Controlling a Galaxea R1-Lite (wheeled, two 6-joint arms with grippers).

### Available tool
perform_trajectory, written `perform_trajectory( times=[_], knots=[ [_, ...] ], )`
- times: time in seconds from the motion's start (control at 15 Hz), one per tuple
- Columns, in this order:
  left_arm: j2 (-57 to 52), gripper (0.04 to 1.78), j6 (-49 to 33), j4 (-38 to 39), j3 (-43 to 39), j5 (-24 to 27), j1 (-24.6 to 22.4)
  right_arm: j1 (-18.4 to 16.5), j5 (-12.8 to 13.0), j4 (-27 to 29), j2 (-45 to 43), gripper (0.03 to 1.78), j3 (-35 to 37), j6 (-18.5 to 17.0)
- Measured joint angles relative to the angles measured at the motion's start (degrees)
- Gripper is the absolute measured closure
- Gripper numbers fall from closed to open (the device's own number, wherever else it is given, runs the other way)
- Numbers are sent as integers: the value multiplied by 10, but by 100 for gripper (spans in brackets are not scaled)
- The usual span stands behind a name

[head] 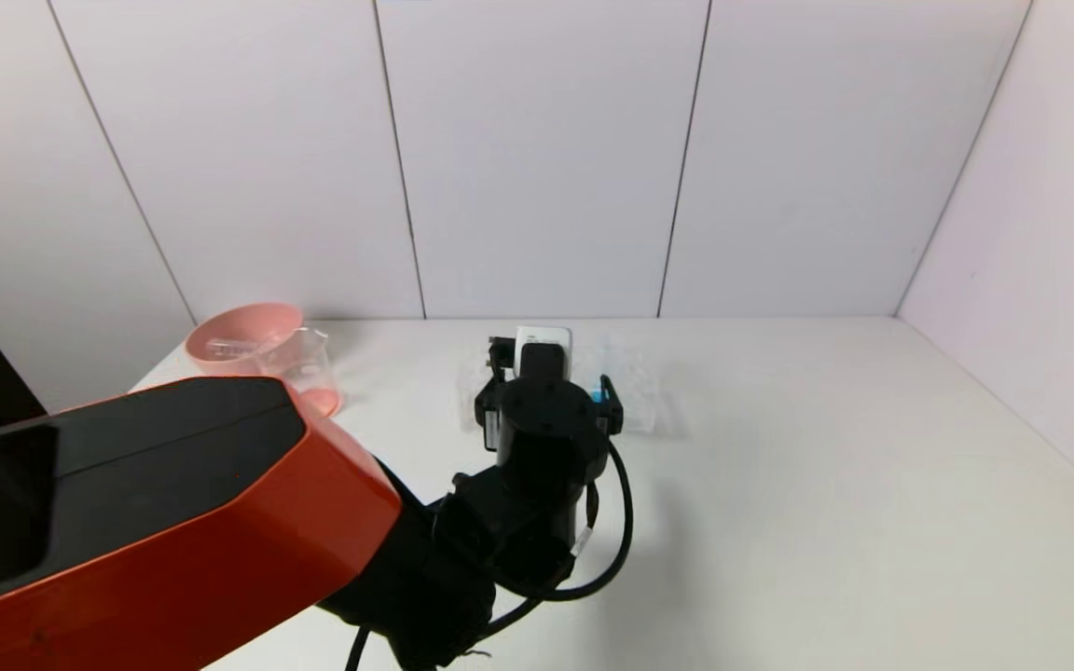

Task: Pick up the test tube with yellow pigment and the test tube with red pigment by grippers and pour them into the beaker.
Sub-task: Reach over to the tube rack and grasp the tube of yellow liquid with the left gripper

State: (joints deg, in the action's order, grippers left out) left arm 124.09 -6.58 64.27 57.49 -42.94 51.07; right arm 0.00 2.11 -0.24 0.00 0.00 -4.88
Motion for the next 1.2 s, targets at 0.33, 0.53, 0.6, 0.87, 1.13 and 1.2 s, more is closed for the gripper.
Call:
perform_trajectory(
  times=[0.33, 0.53, 0.6, 0.87, 1.13, 1.2],
  knots=[
    [52, 6, 0, 1, 51, 2, -35, 0, 0, 0, 0, 10, 0, 0],
    [68, 6, 0, 1, 80, 10, -50, 0, 0, 0, 0, 10, 0, 0],
    [73, 6, 1, 1, 87, 13, -52, 0, 0, 0, 0, 10, 0, 0],
    [84, 6, 4, 1, 103, 16, -59, 0, 0, 0, 0, 10, 0, 0],
    [86, 33, 9, 0, 106, 20, -61, 0, 0, 0, 0, 10, 0, 0],
    [87, 45, 9, 0, 107, 20, -62, 0, 0, 0, 0, 10, 0, 0]
  ],
)
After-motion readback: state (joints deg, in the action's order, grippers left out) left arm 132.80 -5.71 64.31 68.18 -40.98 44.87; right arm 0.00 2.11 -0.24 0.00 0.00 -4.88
